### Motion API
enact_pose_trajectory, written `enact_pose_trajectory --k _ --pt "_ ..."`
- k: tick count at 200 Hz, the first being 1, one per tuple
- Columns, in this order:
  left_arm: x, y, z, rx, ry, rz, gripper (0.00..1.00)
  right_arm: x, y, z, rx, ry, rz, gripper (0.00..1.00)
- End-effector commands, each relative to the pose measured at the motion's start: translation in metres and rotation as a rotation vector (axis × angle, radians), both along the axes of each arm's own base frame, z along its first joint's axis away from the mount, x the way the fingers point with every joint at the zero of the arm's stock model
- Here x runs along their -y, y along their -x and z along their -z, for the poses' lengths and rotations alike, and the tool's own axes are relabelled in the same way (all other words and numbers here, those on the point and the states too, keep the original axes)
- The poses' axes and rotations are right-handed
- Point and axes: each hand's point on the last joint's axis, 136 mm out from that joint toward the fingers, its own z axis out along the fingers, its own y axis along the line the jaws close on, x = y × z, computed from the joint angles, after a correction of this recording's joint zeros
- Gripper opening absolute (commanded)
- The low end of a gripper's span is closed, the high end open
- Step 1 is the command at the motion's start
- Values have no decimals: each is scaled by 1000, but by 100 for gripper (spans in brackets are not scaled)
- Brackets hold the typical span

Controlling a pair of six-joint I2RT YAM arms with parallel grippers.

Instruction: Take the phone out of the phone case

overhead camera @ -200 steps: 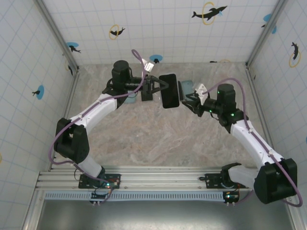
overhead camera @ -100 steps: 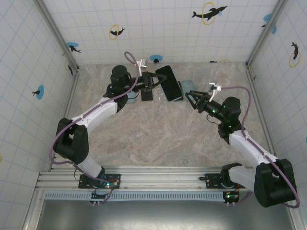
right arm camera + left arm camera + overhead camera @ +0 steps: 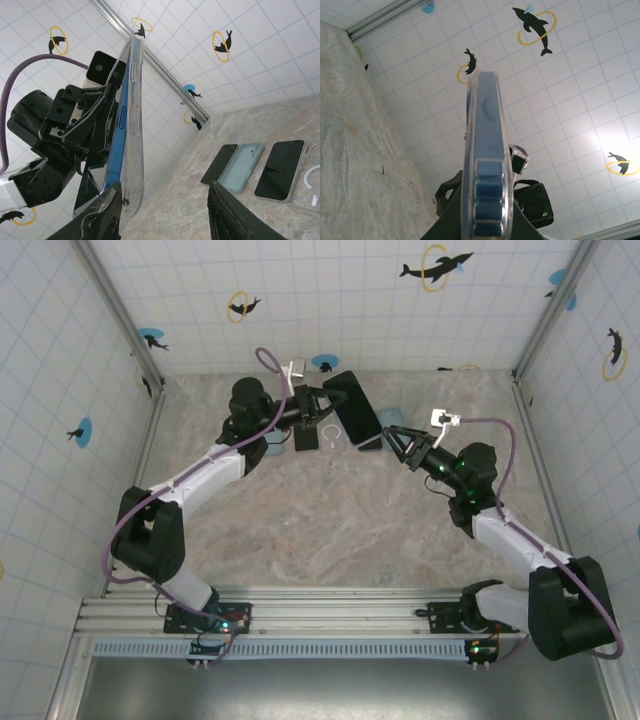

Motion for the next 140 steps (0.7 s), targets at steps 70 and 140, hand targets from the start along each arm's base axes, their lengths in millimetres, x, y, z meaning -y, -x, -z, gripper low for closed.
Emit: enact_pose_trajectory --k 70,140 --pt "8 13 -35 19 127 -19 0 -20 -1 -16 -71 -112 -76 45" --pt "21 8 -21 -57 170 -15 0 -24 3 -29 -168 -283 -113 32"
